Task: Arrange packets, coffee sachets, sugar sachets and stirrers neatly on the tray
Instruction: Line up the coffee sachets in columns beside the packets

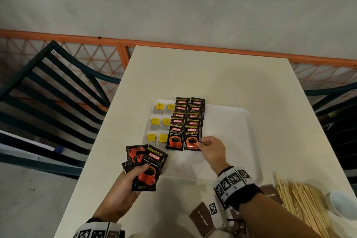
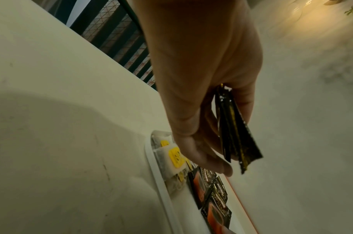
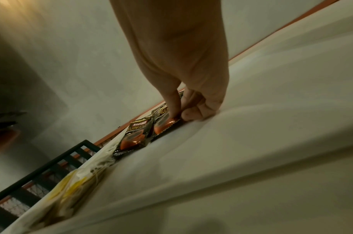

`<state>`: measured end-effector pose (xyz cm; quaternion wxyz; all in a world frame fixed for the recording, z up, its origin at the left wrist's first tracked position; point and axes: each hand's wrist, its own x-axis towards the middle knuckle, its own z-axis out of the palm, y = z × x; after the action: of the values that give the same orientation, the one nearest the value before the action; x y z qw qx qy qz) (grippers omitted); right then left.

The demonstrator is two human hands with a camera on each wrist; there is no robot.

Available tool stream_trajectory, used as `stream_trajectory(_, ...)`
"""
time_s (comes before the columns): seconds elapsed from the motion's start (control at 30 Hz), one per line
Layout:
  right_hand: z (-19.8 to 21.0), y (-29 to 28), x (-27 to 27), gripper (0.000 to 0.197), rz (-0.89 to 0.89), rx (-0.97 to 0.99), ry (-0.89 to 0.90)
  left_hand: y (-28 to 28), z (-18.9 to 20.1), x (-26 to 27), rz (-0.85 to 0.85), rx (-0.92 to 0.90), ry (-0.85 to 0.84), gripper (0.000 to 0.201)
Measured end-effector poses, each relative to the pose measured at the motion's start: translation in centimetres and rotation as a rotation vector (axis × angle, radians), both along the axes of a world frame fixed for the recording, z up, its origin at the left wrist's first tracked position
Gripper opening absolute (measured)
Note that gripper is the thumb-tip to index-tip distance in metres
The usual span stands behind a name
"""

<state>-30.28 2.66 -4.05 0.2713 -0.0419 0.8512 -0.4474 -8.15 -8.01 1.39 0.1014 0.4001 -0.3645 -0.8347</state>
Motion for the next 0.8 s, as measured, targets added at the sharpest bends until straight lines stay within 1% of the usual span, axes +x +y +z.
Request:
stream_trajectory(0.17,-0.2,0.2,0.1,0.018,0.003,0.008,0.063,0.3,-0.1,-0.5,0.002,-0.001,0.005,0.050)
stream_trajectory(0.27,0.5,0.5,0.5,0.018,0.028,-0.007,0.159,0.5,-0.1,-1.2,0.021,-0.004,0.021,0.037)
stream_trajectory(0.33,1.8,0.5,1.4,0.011,0.085,-0.057,0.192,0.6,-0.1,-1.7,0.029,-0.014,0.023,0.030)
stream_trajectory(0.37,2.6,0.5,2.0,0.010,0.147,-0.092,0.162,0.7,0.0,-1.9,0.028,-0.021,0.027,0.030)
stream_trajectory(0.4,3.4,0.5,2.6,0.014,0.239,-0.127,0.104,0.7,0.1,-2.2,0.023,-0.030,0.030,0.030)
stream_trajectory(0.47,5.1,0.6,4.1,0.023,0.467,-0.187,-0.083,1.0,0.5,-2.7,0.010,-0.053,0.050,0.030)
stream_trajectory(0.5,5.8,0.7,4.7,0.023,0.559,-0.216,-0.170,1.1,0.7,-2.9,0.002,-0.067,0.063,0.031)
stream_trajectory(0.53,6.1,0.8,5.2,0.020,0.620,-0.238,-0.219,1.2,0.8,-3.1,-0.008,-0.082,0.075,0.033)
stream_trajectory(0.6,6.4,0.8,5.9,0.017,0.642,-0.260,-0.233,1.4,0.9,-3.3,-0.018,-0.105,0.087,0.038)
stream_trajectory(0.7,6.0,0.7,6.1,0.026,0.585,-0.268,-0.223,1.5,0.6,-3.3,-0.022,-0.110,0.084,0.046)
stream_trajectory(0.8,5.5,0.8,6.2,0.027,0.517,-0.276,-0.266,1.3,0.1,-3.1,-0.012,-0.075,0.065,0.032)
